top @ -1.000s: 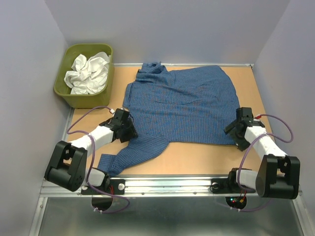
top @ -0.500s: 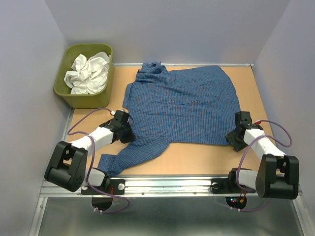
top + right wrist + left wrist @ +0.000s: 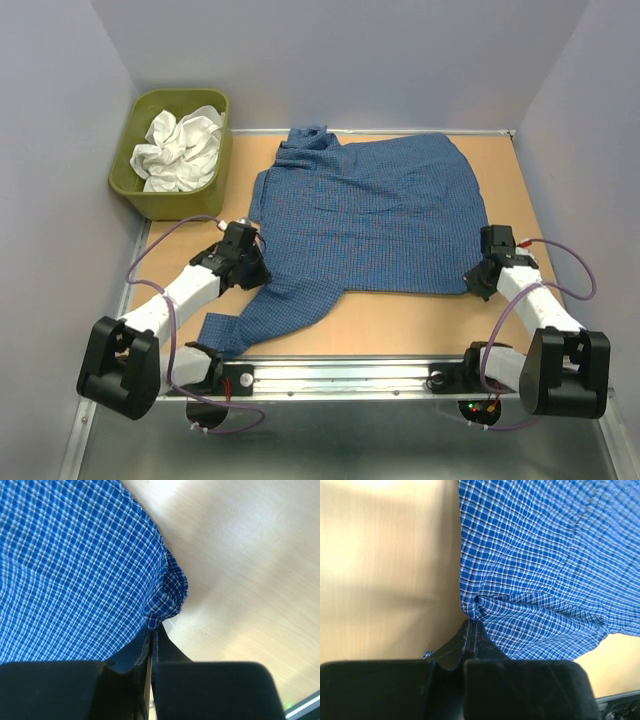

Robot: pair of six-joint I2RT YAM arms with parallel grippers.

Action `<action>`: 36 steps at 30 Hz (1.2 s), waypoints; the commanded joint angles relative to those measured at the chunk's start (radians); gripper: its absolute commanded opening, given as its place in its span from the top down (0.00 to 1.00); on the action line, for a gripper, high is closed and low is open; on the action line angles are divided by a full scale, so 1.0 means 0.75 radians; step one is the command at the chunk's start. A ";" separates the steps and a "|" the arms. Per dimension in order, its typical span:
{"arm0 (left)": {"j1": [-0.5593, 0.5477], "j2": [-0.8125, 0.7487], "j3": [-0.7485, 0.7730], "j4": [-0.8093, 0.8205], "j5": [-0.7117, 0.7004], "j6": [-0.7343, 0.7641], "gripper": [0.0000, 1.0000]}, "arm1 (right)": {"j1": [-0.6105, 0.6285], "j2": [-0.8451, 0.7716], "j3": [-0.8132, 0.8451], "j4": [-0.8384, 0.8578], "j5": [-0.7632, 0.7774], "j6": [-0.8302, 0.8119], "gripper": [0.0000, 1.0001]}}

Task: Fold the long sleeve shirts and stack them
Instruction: Fold the shirt

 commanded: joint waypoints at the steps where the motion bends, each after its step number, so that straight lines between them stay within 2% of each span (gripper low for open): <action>1: -0.005 -0.118 0.064 -0.152 -0.041 0.023 1.00 | -0.010 -0.061 0.104 -0.074 0.066 -0.064 0.99; 9: -0.005 -0.335 0.081 -0.353 -0.064 -0.016 1.00 | -0.010 -0.208 0.206 -0.254 0.072 -0.109 0.99; 15: -0.005 -0.376 0.185 -0.435 -0.293 0.012 1.00 | -0.010 -0.190 0.331 -0.240 0.072 -0.164 1.00; 18: -0.001 -0.323 0.265 -0.386 -0.375 0.039 1.00 | -0.010 -0.129 0.423 -0.152 0.062 -0.248 0.99; 24: 0.011 -0.054 0.453 -0.178 -0.477 0.157 1.00 | -0.008 0.184 0.640 -0.060 -0.017 -0.387 0.99; 36: 0.032 0.313 0.639 -0.001 -0.493 0.213 1.00 | -0.008 0.505 0.855 0.097 -0.104 -0.493 0.99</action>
